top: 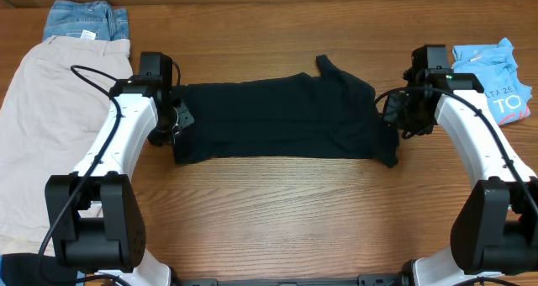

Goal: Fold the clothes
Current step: 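Lower the folded hem onto the shirt and release both grippers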

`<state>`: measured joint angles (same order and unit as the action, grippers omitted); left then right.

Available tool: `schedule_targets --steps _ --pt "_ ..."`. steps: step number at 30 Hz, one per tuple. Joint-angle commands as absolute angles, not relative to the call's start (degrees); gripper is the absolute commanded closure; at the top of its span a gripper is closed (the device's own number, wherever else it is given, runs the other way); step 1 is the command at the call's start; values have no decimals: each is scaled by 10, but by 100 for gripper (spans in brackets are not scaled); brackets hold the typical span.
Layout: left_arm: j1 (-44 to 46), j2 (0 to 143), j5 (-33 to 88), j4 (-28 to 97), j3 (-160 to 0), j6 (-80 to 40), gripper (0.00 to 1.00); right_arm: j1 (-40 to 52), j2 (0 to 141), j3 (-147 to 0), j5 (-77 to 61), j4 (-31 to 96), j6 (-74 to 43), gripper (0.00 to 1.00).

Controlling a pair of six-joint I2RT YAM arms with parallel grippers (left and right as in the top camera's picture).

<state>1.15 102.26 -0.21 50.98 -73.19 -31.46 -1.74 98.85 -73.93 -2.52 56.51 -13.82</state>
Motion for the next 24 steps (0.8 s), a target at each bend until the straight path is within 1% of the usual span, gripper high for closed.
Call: schedule_targets --steps 1,2,4,7,11,17,24 --pt "13 1030 39 510 -741 -308 56 -42 987 -754 -23 586 -168 52" --pt "15 1030 49 510 -741 -308 57 -46 987 -754 -23 604 -168 52" --pt "23 1030 63 509 -741 -301 62 -49 987 -754 -28 634 -168 51" --pt "39 1030 54 509 -741 -295 68 -49 987 -751 -53 675 -159 51" --pt "59 1030 42 510 -741 -295 70 -43 987 -716 -53 686 -132 51" --pt "73 1030 41 514 -740 -296 70 -43 987 -638 -46 616 -133 52" --pt "78 1043 29 510 -738 -296 69 -43 987 -548 -46 457 -122 51"
